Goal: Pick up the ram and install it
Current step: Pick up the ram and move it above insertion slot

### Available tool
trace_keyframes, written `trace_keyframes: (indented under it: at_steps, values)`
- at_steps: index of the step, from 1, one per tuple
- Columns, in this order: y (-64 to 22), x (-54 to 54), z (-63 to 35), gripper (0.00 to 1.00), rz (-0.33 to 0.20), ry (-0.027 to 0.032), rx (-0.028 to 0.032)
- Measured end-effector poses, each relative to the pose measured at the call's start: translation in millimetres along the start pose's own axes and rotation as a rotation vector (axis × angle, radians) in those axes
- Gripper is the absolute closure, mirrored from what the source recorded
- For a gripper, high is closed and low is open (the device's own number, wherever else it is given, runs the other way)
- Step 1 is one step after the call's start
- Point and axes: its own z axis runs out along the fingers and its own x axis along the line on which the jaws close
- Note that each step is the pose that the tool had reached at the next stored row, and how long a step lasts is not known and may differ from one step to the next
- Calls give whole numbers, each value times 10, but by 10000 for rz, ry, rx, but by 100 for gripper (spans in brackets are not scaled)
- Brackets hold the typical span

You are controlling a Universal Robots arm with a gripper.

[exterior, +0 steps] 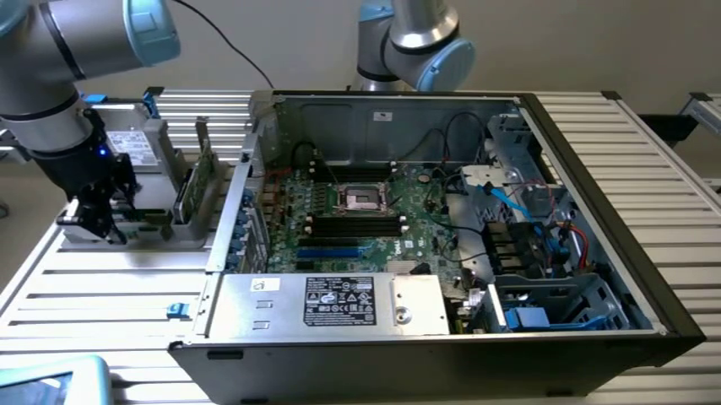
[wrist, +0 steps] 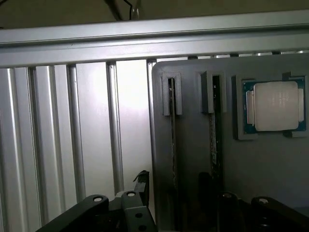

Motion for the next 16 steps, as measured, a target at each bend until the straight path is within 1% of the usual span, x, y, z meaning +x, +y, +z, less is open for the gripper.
trace_keyframes:
  at_steps: [1, 4, 5, 7, 8, 9, 10, 16]
  values:
    - [0, -2, 7, 48, 1, -1, -2]
    - [2, -3, 15, 67, 1, 2, -9]
    - [3, -3, 17, 67, 2, 1, -9]
    - [10, -4, 19, 78, 8, -1, -6]
    - [15, -4, 19, 78, 14, -5, -6]
    - [20, -3, 16, 84, 22, -2, -8]
    - [24, -2, 5, 87, 28, -7, -7]
    - [31, -1, -249, 87, 35, -17, -9]
